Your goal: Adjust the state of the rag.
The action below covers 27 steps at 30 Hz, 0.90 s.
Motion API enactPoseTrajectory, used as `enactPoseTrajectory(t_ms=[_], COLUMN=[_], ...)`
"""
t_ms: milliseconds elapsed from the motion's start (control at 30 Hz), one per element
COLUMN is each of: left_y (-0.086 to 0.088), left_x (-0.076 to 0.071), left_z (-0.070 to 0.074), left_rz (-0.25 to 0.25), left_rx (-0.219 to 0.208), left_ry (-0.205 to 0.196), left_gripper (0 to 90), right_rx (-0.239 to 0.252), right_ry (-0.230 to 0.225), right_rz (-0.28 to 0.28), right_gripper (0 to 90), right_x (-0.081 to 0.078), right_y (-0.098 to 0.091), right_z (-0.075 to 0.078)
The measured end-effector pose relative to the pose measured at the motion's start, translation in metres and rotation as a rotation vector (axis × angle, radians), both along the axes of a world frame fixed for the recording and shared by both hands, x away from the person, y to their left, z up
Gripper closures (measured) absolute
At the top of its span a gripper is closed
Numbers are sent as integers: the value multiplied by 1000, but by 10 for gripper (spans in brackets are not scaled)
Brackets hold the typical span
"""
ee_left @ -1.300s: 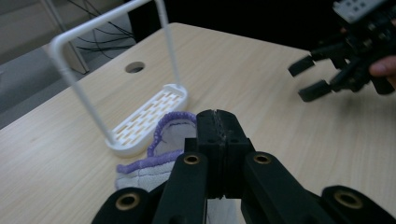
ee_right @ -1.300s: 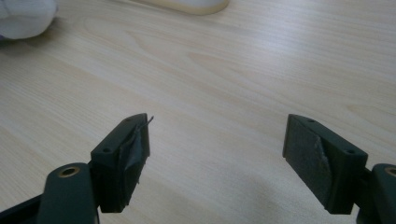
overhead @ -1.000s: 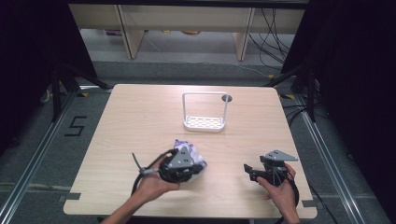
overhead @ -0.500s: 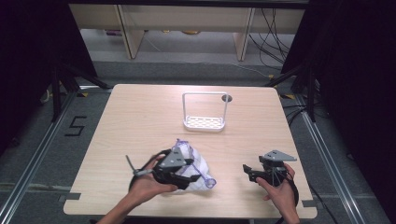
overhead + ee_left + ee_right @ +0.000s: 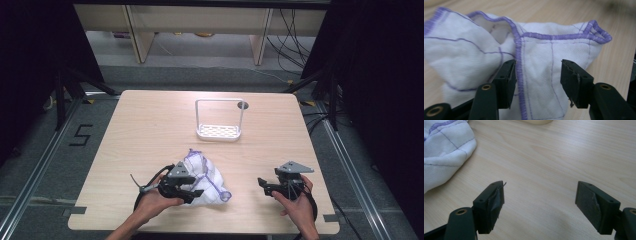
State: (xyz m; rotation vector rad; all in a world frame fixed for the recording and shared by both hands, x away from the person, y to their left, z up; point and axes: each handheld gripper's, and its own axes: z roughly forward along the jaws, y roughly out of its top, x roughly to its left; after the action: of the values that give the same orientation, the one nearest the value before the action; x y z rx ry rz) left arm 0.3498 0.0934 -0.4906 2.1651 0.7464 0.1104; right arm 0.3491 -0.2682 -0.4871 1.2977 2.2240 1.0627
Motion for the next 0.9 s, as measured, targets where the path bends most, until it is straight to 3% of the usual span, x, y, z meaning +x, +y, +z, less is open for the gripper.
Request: enactPoseTrajectory(t_ms=[33, 67, 133, 167, 267, 333, 367, 467, 500, 567, 667, 900], left_y=[-3, -5, -7, -7, -9, -12, -13, -19, -21, -21, -18, 2], left_x=[-1, -3, -7, -8, -17, -24, -28, -39, -42, -47, -56, -70], left_z=[-2, -3, -5, -4, 1, 4, 5, 1, 0, -2, -4, -8], left_rz=[0, -8, -38, -51, -53, -91, -114, -151, -145, -174, -185, -178], left_rx=[0, 3, 4, 13, -2, -25, -1, 9, -7, 12, 10, -6], left_ry=[4, 9, -4, -25, -86, -98, -109, -103, -96, -97, -90, -69], left_gripper=[474, 501, 620, 706, 831, 851, 855, 856, 856, 853, 839, 749], right_rx=[-13, 6, -11, -11, -11, 8, 8, -7, -14, -17, -8, 8], right_ry=[-13, 0, -20, -17, -14, -2, -2, -15, -26, -39, -20, -32], right_rz=[6, 12, -4, -7, 5, 11, 12, 4, -3, 0, -9, 5], right_gripper=[242, 242, 243, 244, 245, 245, 245, 245, 245, 245, 245, 245], right_x=[0, 0, 0, -1, 0, 0, 0, 0, -1, -1, -1, -3], right_y=[0, 0, 1, 1, 0, 0, 0, 1, 1, 1, 1, 7], right_z=[0, 0, -1, 0, 0, 0, 0, 0, 0, -1, 0, 4])
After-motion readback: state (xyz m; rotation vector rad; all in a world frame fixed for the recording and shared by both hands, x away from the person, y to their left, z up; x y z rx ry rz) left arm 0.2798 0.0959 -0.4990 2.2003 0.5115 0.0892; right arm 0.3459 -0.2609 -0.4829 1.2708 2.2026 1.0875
